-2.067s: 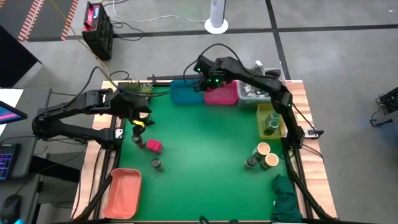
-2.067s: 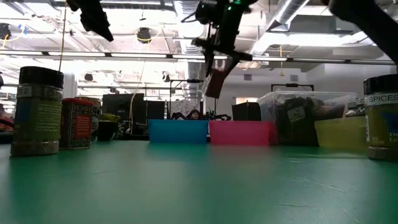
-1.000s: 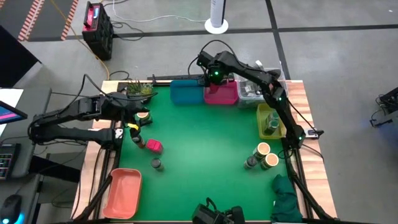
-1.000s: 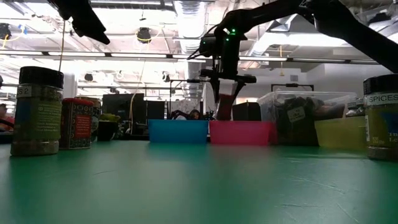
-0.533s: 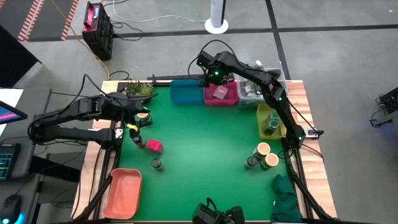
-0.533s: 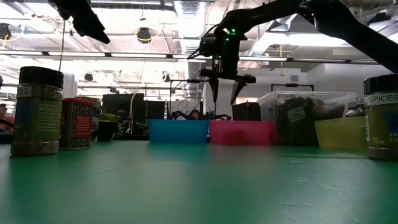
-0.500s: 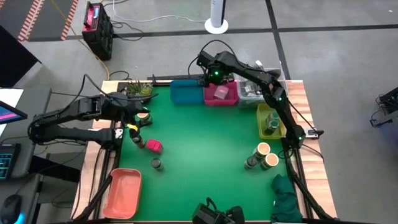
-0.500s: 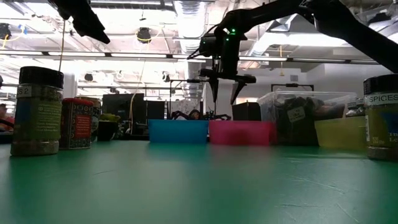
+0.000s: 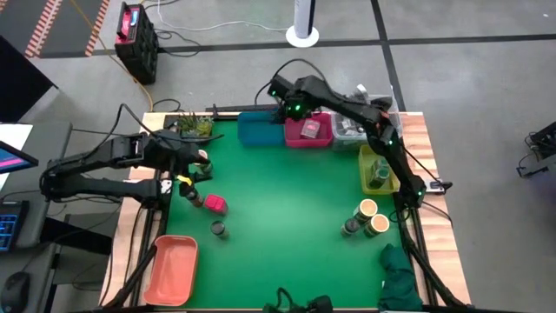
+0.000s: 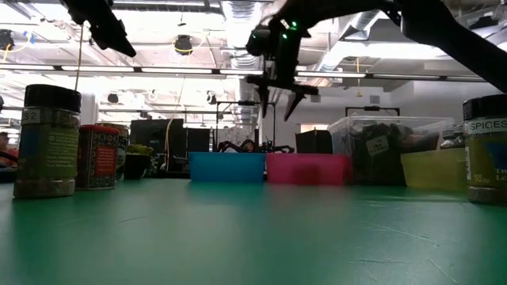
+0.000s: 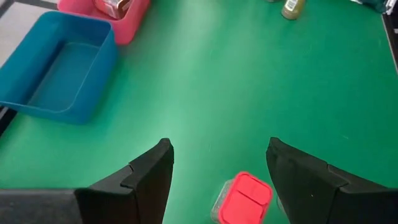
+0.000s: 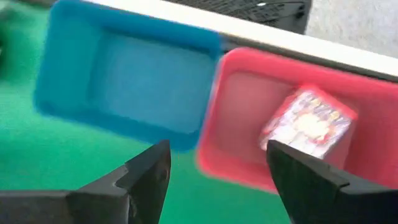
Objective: Sort spices by type
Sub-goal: Put the right red spice can into the red bin
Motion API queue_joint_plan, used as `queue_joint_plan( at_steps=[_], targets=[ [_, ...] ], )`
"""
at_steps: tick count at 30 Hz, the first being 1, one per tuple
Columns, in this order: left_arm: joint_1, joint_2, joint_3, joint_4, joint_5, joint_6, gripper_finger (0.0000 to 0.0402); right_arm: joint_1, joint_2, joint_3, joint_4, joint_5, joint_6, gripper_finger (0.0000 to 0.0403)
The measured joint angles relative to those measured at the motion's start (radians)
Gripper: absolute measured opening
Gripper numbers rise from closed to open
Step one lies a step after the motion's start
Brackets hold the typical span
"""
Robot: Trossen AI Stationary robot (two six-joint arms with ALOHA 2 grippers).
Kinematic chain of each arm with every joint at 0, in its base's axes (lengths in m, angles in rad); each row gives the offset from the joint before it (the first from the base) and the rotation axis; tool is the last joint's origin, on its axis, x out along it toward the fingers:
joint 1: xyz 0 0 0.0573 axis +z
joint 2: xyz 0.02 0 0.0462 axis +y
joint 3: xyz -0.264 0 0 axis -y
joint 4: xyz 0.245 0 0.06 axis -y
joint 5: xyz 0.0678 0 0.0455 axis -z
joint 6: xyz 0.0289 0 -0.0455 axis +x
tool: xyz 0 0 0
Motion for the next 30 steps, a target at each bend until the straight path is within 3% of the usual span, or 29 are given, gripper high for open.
queue_joint_plan(
  at_steps=[5,10,13,18,30],
  targets=[
    [0.0,-0.001,0.0,-0.018,0.0,0.0,0.0244,0.027,0.001,0.0,0.083,0.057,-0.082,0.0291],
    [0.0,-0.001,0.0,-0.053,0.0,-0.005,0.0244,0.029,0.002,0.0,0.165,-0.038,-0.12,0.0291],
    [0.0,-0.001,0.0,-0.062,0.0,-0.02,0.0244,0.027,0.019,0.0,0.068,-0.018,-0.156,0.0291],
    [0.0,-0.001,0.0,-0.072,0.0,-0.047,0.0244,0.015,0.021,-0.025,-0.071,0.136,-0.18,0.0291],
    [0.0,0.0,0.0,-0.068,-0.008,-0.063,0.0244,-0.035,0.114,-0.026,-0.25,0.197,-0.316,0.0291]
  ],
)
